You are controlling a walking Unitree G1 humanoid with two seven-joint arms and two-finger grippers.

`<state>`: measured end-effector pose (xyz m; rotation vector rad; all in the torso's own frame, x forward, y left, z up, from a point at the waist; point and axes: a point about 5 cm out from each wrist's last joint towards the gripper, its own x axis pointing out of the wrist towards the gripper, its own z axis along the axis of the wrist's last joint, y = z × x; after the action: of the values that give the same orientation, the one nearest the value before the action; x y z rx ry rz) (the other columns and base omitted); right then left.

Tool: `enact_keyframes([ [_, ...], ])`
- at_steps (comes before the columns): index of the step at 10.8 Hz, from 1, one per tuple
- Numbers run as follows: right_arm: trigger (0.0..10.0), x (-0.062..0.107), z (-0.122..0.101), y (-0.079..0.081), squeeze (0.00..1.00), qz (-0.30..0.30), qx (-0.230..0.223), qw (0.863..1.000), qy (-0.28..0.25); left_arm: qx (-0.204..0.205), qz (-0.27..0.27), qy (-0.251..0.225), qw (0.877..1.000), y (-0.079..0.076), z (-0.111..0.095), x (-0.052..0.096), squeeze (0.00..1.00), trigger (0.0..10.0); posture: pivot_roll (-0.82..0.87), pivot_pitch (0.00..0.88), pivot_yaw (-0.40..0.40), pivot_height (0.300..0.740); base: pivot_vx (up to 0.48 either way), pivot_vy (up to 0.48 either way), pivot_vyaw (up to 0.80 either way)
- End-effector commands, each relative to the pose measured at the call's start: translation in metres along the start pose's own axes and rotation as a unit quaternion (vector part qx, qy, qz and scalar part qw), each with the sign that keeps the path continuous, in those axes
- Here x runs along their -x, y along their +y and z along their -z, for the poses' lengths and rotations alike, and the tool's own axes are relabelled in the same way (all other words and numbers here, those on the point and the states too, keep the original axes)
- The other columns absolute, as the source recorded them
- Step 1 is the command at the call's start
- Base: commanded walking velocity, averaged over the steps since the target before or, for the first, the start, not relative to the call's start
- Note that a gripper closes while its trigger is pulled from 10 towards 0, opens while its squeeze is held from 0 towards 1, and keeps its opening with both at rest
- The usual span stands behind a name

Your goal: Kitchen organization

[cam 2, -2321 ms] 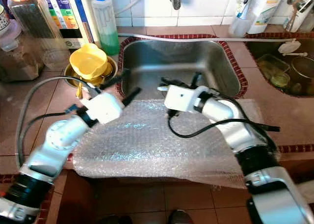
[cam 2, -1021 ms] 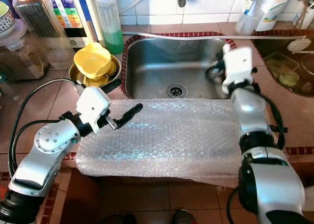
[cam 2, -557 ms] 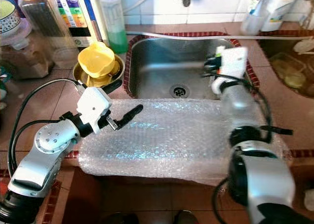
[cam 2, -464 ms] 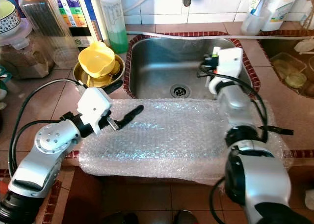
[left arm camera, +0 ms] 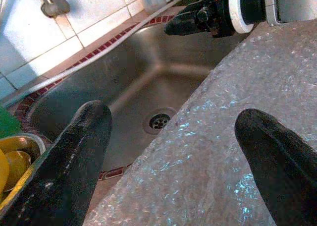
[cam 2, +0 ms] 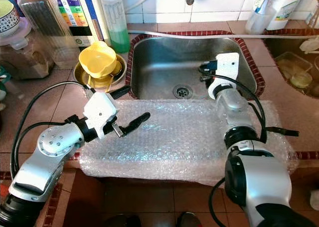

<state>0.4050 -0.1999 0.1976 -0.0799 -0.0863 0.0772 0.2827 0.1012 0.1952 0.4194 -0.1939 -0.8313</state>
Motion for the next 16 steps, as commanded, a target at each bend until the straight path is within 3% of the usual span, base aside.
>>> enact_keyframes([
  [1, 10.0, 0.001, 0.004, -0.002, 1.00, 0.005, 0.003, 1.000, 0.013, -0.008, 0.013, 0.002, 1.000, -0.003, -0.001, 0.000, 1.00, 10.0, -0.06, 0.167, 0.098, 0.740, 0.000, 0.000, 0.00],
  [3, 10.0, -0.001, -0.005, 0.000, 1.00, -0.001, -0.008, 1.000, -0.014, -0.031, -0.028, 0.013, 0.999, 0.009, 0.002, -0.001, 1.00, 10.0, -0.06, 0.167, 0.097, 0.740, 0.000, 0.000, 0.00],
  [4, 10.0, -0.002, -0.013, 0.004, 1.00, -0.013, -0.007, 0.999, -0.038, -0.039, -0.087, 0.004, 0.995, 0.023, 0.000, 0.000, 1.00, 10.0, -0.06, 0.167, 0.097, 0.740, 0.000, 0.000, 0.00],
  [5, 10.0, -0.002, -0.020, 0.013, 1.00, -0.040, 0.021, 0.997, -0.063, -0.060, -0.142, -0.005, 0.988, 0.035, -0.003, 0.002, 0.50, 10.0, -0.07, 0.166, 0.092, 0.740, 0.000, 0.000, 0.00],
  [6, 10.0, -0.002, -0.025, 0.022, 1.00, -0.069, 0.044, 0.993, -0.084, -0.063, -0.178, -0.010, 0.982, 0.044, -0.004, 0.003, 0.09, 10.0, -0.07, 0.166, 0.092, 0.740, 0.000, 0.000, 0.00],
  [7, 10.0, 0.000, -0.035, 0.034, 1.00, -0.111, 0.051, 0.986, -0.116, -0.076, -0.214, -0.002, 0.974, 0.053, -0.001, 0.007, 0.00, 10.0, -0.08, 0.163, 0.090, 0.740, 0.000, 0.000, 0.00],
  [9, 10.0, 0.009, -0.046, 0.051, 1.00, -0.166, 0.062, 0.972, -0.157, -0.079, -0.263, 0.018, 0.961, 0.064, 0.009, 0.017, 0.00, 10.0, -0.09, 0.162, 0.088, 0.740, 0.000, 0.000, 0.00],
  [11, 10.0, 0.023, -0.054, 0.065, 1.00, -0.206, 0.062, 0.960, -0.182, -0.020, -0.329, 0.050, 0.943, 0.075, 0.026, 0.026, 0.00, 10.0, -0.10, 0.164, 0.084, 0.740, 0.000, 0.000, 0.00],
  [13, 10.0, 0.038, -0.061, 0.077, 1.00, -0.233, 0.063, 0.951, -0.195, 0.047, -0.347, 0.067, 0.934, 0.073, 0.039, 0.023, 0.00, 10.0, -0.10, 0.165, 0.083, 0.740, 0.000, 0.000, 0.00],
  [14, 10.0, 0.045, -0.063, 0.083, 0.55, -0.249, 0.066, 0.946, -0.196, 0.071, -0.354, 0.070, 0.930, 0.073, 0.041, 0.021, 0.00, 10.0, -0.11, 0.167, 0.084, 0.740, 0.000, 0.000, 0.00],
  [15, 10.0, 0.050, -0.063, 0.088, 0.00, -0.258, 0.066, 0.944, -0.194, 0.110, -0.364, 0.084, 0.921, 0.073, 0.048, 0.021, 0.00, 10.0, -0.11, 0.166, 0.083, 0.740, 0.000, 0.000, 0.00],
  [16, 10.0, 0.056, -0.063, 0.094, 0.00, -0.268, 0.064, 0.943, -0.188, 0.160, -0.379, 0.096, 0.906, 0.074, 0.055, 0.021, 0.00, 10.0, -0.11, 0.166, 0.083, 0.740, 0.000, 0.000, 0.00],
])
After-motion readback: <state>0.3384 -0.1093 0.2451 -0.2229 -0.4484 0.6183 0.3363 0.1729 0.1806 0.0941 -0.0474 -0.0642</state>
